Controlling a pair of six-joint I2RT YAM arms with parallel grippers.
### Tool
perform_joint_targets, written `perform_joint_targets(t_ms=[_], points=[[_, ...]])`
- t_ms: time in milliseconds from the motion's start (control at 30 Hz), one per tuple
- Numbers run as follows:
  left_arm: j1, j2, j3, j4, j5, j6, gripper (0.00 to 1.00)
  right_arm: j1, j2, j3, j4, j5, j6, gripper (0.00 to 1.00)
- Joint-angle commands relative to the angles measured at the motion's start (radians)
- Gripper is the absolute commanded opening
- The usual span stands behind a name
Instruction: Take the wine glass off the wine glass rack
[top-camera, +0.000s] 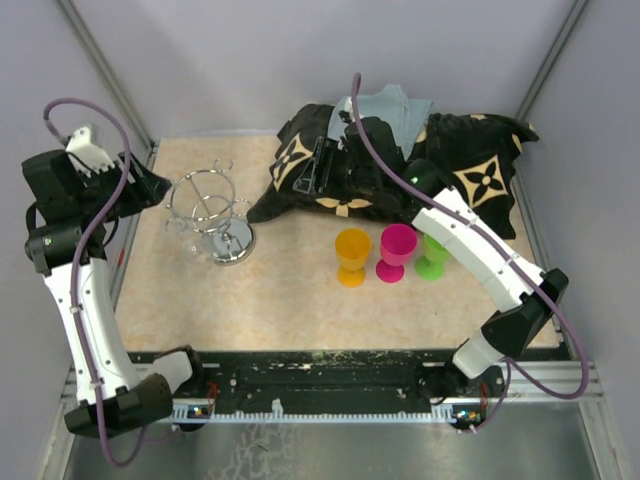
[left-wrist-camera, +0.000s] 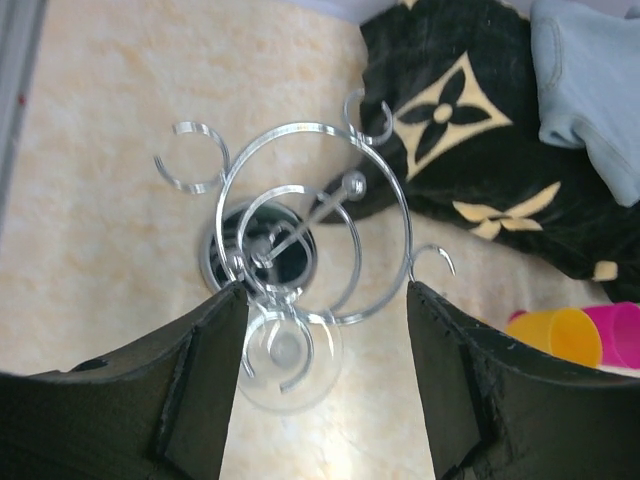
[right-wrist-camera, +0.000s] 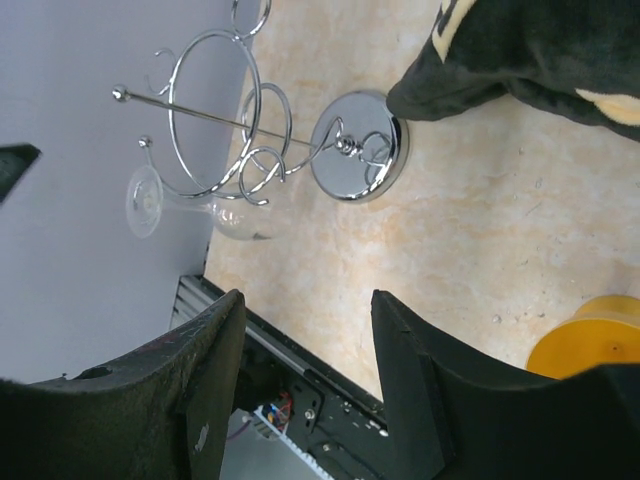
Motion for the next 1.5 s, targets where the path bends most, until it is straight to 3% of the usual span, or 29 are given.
perform_joint_targets(t_ms=[0,267,500,667,833,1100,1467], points=[[0.024,-0.098,-0.102,-0.058,0.064,-0.148,0.7,-0.002,-0.003,0.076,-0.003,0.019,-0.028,0.54],[0.026,-0.252,-0.274,-0.07,0.062,-0.347,0.71,-0.003,-0.007,0.063,-0.032,0.002,-0.051,0.54],[0.059,-0.314,-0.258,-0.061,-0.047,-0.374,0.75,-0.005,-0.017,0.049,-0.038,-0.027,-0.067,0.54],[0.096,-0.321,-0.247,-0.067,-0.039,-0.413,0.77,-0.013,-0.034,0.04,-0.04,-0.038,-0.075,0.55],[0.133,-0.292,-0.281,-0.035,0.017,-0.479,0.78,-0.025,-0.041,0.033,-0.038,-0.068,-0.088,0.55],[0.226,-0.18,-0.325,0.028,0.218,-0.553,0.76,-0.05,-0.041,0.043,-0.049,-0.112,-0.111,0.55],[0.243,-0.091,-0.314,0.063,0.239,-0.521,0.76,-0.099,-0.111,-0.068,0.012,-0.151,-0.095,0.55]])
